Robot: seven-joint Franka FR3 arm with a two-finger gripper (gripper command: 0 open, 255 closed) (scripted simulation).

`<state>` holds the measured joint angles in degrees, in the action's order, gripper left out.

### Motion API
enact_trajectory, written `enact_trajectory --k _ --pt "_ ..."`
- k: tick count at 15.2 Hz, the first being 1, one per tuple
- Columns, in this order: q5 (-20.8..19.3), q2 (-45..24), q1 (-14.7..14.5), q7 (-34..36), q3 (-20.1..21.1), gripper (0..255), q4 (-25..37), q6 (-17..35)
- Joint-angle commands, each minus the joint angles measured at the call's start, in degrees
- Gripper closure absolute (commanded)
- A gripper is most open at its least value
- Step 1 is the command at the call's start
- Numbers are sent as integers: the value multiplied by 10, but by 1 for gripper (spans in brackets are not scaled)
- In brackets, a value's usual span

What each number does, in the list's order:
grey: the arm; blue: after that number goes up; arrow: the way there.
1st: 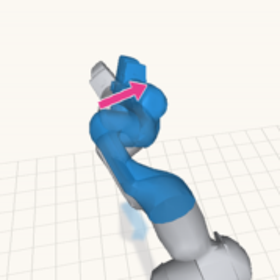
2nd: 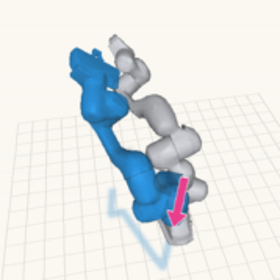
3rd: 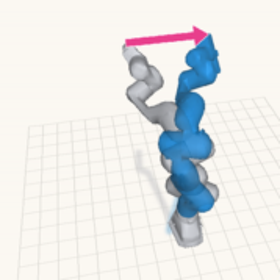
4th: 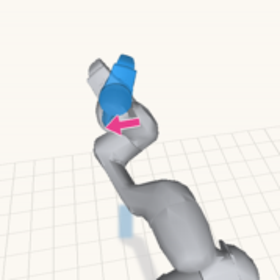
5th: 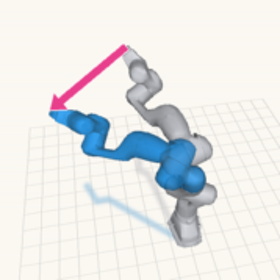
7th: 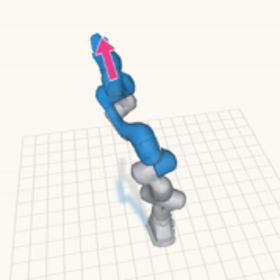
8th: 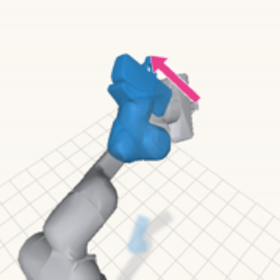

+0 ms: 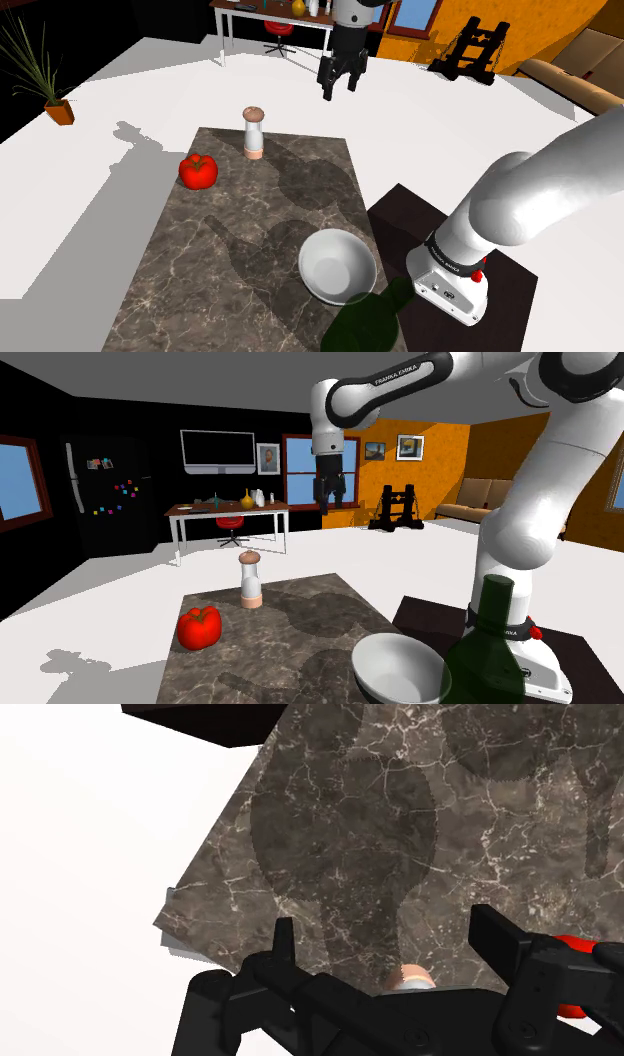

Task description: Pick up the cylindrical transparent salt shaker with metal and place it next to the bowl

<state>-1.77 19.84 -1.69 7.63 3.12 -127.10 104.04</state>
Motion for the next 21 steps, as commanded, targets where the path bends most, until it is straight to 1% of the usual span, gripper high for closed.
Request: enact_trajectory --k 1,6,10,15,20,21 --pt "3 -47 -3 4 4 0 25 23" --pt "7 -155 -8 7 11 0 96 60" --pt "8 -242 -13 10 16 0 167 77" --pt "7 -354 -21 13 21 0 274 83" --pt "5 -471 -32 15 25 0 407 68" --pt "4 -473 -32 15 25 0 401 75"
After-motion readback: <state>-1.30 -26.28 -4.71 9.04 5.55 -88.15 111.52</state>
